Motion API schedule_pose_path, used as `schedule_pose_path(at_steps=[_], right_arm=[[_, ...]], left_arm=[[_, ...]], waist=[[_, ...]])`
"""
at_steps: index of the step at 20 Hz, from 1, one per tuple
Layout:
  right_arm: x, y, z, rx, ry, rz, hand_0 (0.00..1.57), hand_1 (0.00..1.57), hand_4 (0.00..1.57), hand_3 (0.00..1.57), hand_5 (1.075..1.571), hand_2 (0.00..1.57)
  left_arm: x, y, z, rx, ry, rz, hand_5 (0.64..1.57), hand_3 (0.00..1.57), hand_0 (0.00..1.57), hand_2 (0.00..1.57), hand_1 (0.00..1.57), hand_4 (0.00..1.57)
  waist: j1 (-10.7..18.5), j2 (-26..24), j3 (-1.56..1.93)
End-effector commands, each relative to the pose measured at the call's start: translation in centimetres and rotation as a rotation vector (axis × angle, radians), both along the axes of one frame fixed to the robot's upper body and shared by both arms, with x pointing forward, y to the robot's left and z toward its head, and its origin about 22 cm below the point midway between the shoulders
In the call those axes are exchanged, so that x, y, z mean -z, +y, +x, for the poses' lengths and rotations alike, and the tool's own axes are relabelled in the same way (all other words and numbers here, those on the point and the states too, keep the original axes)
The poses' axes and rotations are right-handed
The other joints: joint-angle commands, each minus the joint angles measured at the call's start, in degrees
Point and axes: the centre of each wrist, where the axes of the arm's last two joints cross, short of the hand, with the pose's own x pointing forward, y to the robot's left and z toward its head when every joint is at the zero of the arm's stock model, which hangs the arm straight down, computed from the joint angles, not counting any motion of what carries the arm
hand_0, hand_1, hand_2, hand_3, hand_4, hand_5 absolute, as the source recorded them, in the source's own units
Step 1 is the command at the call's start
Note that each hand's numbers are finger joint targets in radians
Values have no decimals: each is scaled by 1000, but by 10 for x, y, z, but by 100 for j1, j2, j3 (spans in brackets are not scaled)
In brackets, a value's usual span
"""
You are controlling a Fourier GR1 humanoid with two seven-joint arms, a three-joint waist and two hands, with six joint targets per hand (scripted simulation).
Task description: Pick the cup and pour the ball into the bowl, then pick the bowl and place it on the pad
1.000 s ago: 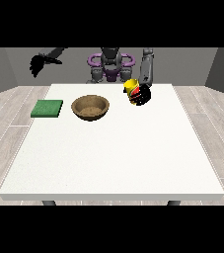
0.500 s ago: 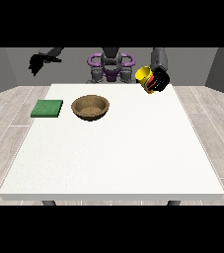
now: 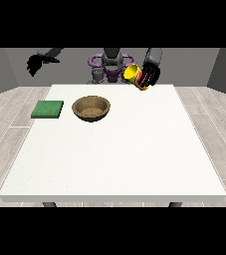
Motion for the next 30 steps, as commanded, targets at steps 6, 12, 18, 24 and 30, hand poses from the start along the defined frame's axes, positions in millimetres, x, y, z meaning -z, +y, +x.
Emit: schedule_pose_path(at_steps=[6, 12, 18, 24, 30], right_arm=[[-3, -20, 5, 18, 52, 12, 0, 0, 0, 0, 1571, 0], [-2, -11, 10, -13, 32, 23, 0, 0, 0, 0, 1571, 0], [10, -7, 7, -38, 66, 20, 0, 0, 0, 0, 1570, 0], [14, -27, -5, -3, 84, 26, 0, 0, 0, 0, 1571, 0], [17, 3, 11, 8, 109, 27, 0, 0, 0, 0, 1569, 0]], left_arm=[[-14, -87, 6, 55, -45, 399, 1244, 1571, 1554, 1571, 1554, 1571], [7, -121, -7, 167, -42, 738, 1204, 1571, 1482, 1571, 1482, 1571], [-3, -159, -9, 220, -85, 1133, 1164, 1571, 1533, 1571, 1533, 1556], [2, -186, -22, 285, -86, 1356, 1178, 1571, 1457, 1571, 1457, 1509], [-1, -198, -28, 290, -143, 1393, 1134, 1571, 1446, 1571, 1446, 1529]], waist=[[112, -408, 6], [-177, -228, 0], [-197, -452, 6], [-15, -585, -1], [141, -399, -6]])
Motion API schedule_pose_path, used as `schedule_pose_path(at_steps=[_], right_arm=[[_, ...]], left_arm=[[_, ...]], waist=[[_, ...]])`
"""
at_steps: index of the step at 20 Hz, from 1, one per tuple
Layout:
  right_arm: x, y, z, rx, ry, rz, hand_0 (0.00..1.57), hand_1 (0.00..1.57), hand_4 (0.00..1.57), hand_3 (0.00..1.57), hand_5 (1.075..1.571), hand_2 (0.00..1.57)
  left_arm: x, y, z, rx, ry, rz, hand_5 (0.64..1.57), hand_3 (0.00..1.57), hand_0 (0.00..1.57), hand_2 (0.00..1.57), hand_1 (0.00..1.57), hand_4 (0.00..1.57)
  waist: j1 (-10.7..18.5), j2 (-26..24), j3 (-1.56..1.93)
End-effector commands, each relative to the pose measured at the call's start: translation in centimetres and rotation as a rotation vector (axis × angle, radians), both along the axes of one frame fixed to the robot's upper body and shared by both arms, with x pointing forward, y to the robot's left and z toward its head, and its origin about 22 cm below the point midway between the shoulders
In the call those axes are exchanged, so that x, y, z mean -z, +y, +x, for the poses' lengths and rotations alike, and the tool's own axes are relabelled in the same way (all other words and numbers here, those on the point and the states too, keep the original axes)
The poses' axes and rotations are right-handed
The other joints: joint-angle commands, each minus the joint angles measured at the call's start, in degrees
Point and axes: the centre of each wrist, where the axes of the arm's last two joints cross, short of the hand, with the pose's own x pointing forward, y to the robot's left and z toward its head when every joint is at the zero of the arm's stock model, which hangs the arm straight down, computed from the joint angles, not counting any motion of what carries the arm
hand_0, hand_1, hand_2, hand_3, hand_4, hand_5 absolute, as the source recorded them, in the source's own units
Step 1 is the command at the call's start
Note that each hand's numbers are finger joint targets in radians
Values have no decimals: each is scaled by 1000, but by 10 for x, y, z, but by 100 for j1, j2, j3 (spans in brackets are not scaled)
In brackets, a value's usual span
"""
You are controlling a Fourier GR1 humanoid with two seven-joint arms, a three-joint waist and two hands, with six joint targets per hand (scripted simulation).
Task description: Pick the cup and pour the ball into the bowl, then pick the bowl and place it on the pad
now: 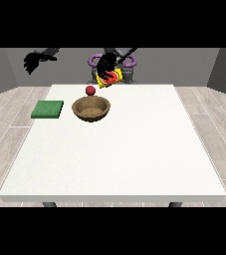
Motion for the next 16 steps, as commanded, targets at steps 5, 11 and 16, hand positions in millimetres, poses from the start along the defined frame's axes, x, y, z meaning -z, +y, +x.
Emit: schedule_pose_path(at_steps=[5, 11, 16], right_arm=[[7, 15, 5, 83, 61, 30, 0, 0, 225, 0, 1565, 0], [5, 23, 10, 122, 12, 44, 0, 0, 251, 0, 1567, 0], [-15, 60, 41, 61, -69, 58, 0, 0, 303, 0, 1568, 0]], left_arm=[[-30, 19, 10, -165, 50, -737, 1069, 1571, 1306, 1571, 1306, 1571], [-27, 47, 2, -282, 145, -1463, 1437, 476, 897, 851, 897, 1264], [-10, 74, -17, -281, 236, -1901, 1550, 0, 0, 0, 0, 0]], waist=[[703, 57, -63], [922, 413, -120], [639, 1131, -134]])
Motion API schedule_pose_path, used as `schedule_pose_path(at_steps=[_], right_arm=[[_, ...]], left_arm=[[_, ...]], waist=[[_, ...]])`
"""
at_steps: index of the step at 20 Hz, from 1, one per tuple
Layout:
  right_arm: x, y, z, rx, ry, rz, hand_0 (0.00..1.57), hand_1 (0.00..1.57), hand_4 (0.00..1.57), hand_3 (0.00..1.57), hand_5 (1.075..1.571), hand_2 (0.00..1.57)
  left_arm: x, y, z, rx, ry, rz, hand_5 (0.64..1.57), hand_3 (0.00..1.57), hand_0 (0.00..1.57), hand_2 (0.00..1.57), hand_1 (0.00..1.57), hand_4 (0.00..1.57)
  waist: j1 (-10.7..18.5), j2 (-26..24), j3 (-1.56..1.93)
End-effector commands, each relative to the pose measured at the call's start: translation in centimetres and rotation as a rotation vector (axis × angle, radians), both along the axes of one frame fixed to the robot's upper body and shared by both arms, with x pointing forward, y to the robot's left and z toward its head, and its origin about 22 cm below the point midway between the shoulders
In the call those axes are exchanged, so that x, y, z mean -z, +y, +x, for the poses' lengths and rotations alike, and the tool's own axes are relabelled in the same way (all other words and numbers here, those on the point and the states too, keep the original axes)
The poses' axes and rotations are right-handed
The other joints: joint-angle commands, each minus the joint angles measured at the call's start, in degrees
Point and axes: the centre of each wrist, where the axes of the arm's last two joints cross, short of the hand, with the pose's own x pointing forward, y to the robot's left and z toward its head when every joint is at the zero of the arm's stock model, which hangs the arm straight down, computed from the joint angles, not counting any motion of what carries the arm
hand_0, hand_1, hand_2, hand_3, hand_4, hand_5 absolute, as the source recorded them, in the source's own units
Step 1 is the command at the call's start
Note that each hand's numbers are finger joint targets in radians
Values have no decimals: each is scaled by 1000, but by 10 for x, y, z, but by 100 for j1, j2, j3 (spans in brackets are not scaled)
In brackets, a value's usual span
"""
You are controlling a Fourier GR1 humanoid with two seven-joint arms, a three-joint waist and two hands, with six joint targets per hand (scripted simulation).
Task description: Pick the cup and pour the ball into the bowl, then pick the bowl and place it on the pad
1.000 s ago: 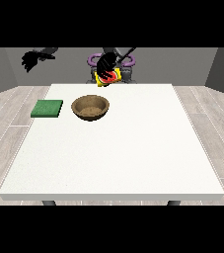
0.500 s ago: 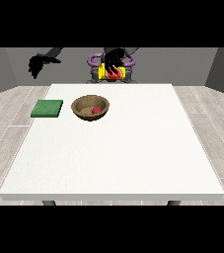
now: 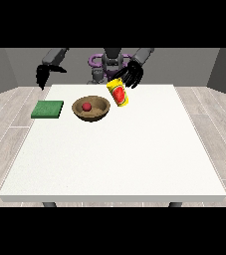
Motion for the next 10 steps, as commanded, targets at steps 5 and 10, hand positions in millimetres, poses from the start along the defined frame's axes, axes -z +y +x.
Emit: schedule_pose_path(at_steps=[5, 10], right_arm=[[-3, 61, 28, 83, -56, 8, 0, 0, 201, 0, 1571, 0], [7, 58, 30, 206, -58, 53, 0, 0, 319, 0, 1570, 0]], left_arm=[[-1, 25, -32, 209, -40, -612, 1564, 0, 0, 0, 0, 0], [20, 41, -50, 398, -25, -659, 1564, 0, 0, 0, 0, 0]], waist=[[458, 584, 74], [1143, 805, 118]])
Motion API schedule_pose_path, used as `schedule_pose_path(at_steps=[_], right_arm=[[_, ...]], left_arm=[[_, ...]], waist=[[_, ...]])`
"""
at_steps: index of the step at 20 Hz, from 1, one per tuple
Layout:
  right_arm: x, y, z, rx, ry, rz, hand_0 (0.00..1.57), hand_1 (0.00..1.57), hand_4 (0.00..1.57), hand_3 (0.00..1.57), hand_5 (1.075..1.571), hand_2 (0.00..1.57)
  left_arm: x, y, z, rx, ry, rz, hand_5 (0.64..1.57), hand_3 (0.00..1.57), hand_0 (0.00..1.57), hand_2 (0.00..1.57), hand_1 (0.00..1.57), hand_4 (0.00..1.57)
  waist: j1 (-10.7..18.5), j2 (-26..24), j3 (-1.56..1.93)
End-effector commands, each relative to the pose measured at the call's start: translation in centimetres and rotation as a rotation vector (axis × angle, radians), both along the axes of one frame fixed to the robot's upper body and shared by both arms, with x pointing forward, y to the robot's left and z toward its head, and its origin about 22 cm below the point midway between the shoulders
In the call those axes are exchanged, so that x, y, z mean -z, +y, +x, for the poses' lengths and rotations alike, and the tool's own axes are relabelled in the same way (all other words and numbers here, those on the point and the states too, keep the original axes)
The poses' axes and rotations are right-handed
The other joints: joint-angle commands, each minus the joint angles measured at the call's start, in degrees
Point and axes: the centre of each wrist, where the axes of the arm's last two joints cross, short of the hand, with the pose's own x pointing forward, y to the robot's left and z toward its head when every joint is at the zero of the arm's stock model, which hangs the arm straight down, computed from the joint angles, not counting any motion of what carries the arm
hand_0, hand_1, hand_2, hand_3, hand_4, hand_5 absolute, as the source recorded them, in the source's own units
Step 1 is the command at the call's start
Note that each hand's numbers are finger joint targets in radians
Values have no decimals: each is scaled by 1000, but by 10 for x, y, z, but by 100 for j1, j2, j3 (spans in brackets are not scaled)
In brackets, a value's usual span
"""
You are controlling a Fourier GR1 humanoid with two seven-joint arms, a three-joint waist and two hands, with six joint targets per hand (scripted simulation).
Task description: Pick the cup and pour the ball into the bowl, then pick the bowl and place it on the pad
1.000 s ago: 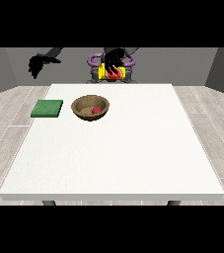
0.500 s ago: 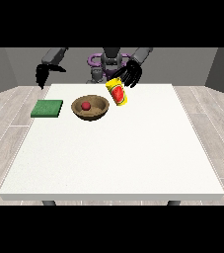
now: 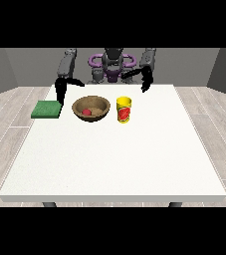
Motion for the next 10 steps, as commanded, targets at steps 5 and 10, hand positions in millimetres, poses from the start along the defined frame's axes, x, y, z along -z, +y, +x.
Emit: schedule_pose_path(at_steps=[5, 10], right_arm=[[8, 47, 26, 41, -11, 29, 0, 0, 306, 0, 1568, 0], [22, 28, 28, 46, -29, 31, 0, 0, 244, 0, 1566, 0]], left_arm=[[9, 37, -6, 94, -50, -100, 1564, 0, 0, 0, 0, 0], [-2, 67, -6, 69, -97, -83, 1564, 0, 0, 0, 0, 0]], waist=[[113, 249, 35], [96, 352, 37]])
